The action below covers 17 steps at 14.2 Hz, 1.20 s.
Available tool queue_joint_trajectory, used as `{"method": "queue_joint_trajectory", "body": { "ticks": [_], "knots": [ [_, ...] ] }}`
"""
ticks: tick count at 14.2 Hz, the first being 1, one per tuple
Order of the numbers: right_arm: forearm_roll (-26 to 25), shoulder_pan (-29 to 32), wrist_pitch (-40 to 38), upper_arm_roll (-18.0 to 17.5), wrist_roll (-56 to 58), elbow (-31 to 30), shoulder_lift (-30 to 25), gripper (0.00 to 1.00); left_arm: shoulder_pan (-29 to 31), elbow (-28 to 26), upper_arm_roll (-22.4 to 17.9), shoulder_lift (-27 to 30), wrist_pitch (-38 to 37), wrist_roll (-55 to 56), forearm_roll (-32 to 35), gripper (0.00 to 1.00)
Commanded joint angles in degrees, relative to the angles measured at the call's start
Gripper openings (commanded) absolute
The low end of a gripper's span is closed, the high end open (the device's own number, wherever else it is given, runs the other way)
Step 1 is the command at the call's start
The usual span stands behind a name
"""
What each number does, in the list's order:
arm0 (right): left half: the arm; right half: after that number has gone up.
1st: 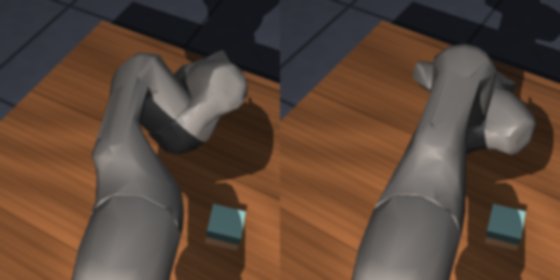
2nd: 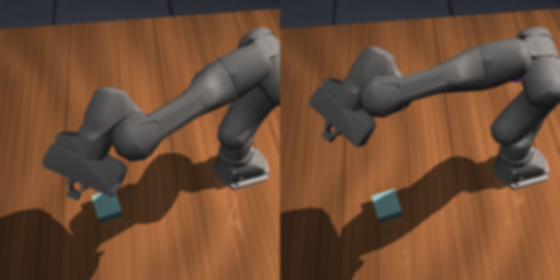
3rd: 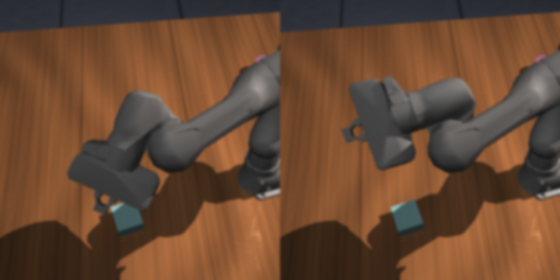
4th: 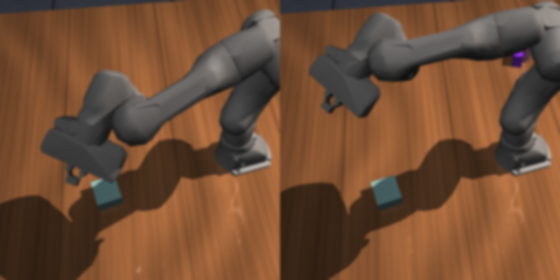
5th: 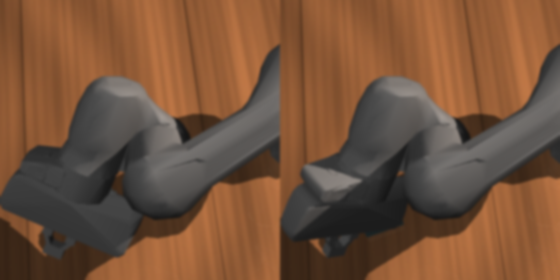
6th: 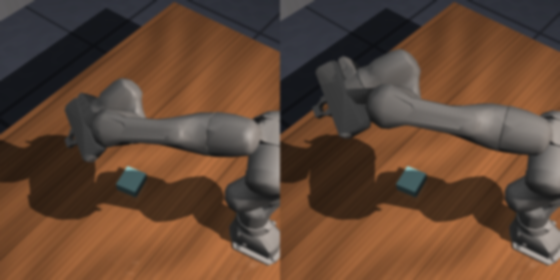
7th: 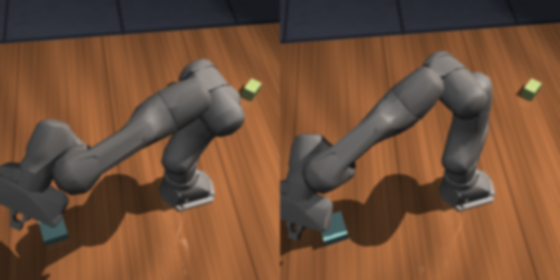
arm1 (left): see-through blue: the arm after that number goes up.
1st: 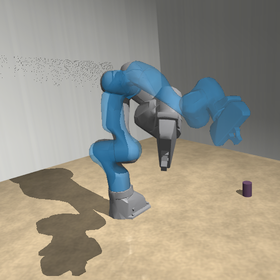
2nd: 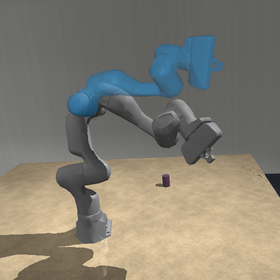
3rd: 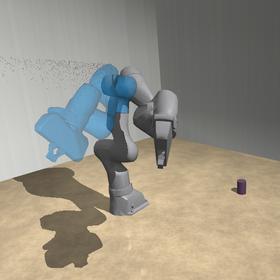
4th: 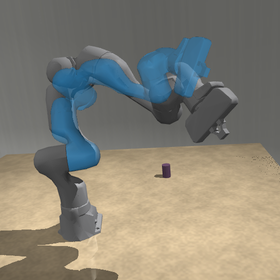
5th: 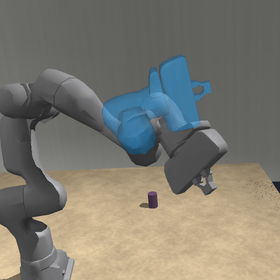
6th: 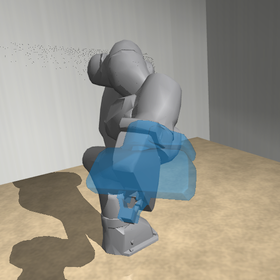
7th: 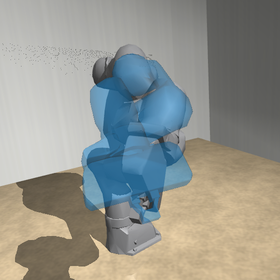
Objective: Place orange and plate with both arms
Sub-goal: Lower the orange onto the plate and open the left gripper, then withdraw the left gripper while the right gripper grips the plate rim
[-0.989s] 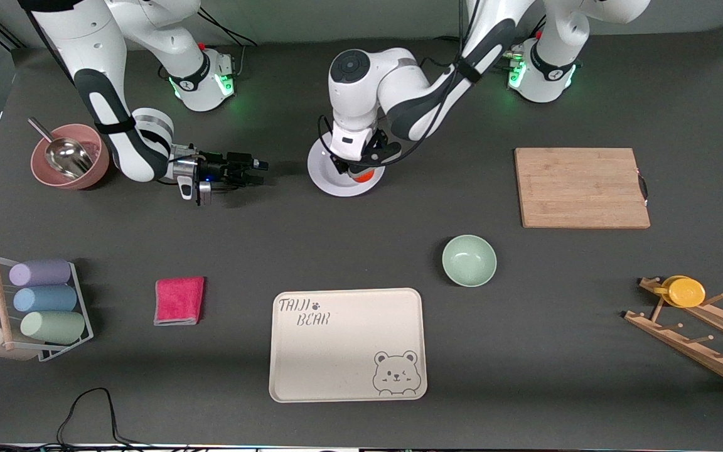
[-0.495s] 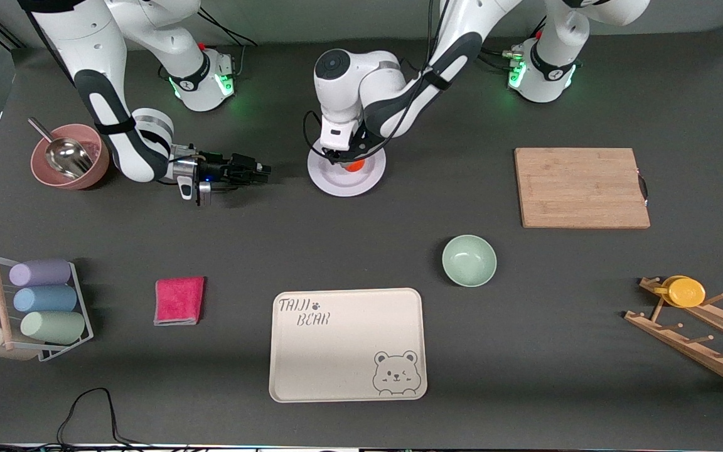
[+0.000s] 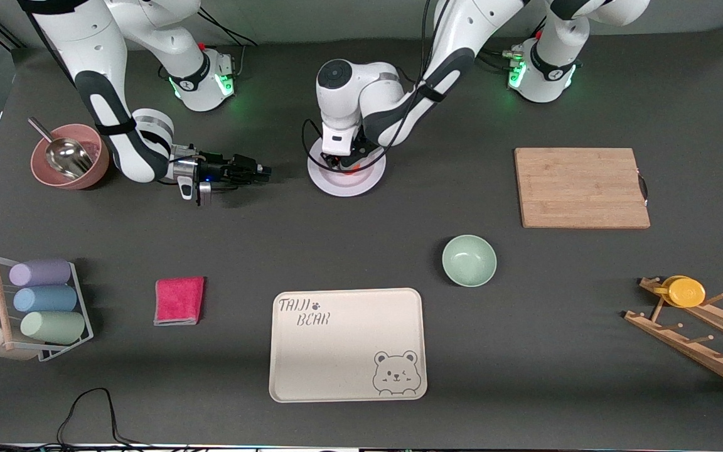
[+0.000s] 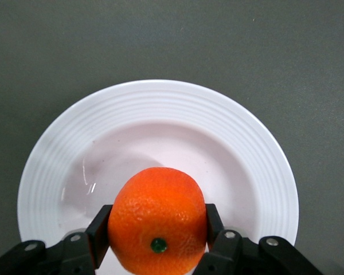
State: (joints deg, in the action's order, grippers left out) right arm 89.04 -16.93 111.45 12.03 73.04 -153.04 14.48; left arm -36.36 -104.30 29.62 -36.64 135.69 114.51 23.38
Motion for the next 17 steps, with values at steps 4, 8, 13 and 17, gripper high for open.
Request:
{"method": "queue_joint_trajectory", "body": {
  "ticks": [4,8,13,17],
  "knots": [
    [1.8,-0.1,-1.0,0.4,6.4,0.2,2.7,0.46,-1.2,1.6,-0.9,-0.8,-0.6,1.7,3.7,1.0],
    [1.8,1.1,-3.9,0.3,10.4,0.2,4.6,0.46,0.7,1.8,-0.9,1.1,-3.1,-2.7,3.8,1.0],
    [2.1,1.1,-3.9,0.1,10.7,0.5,5.6,0.46,9.8,2.0,0.7,9.0,-15.0,-22.0,-0.1,1.0],
    [10.3,-0.4,-3.3,-4.2,12.4,0.8,7.4,0.46,17.8,4.4,0.7,15.5,-26.8,-43.7,-6.0,1.0]
  ]
}}
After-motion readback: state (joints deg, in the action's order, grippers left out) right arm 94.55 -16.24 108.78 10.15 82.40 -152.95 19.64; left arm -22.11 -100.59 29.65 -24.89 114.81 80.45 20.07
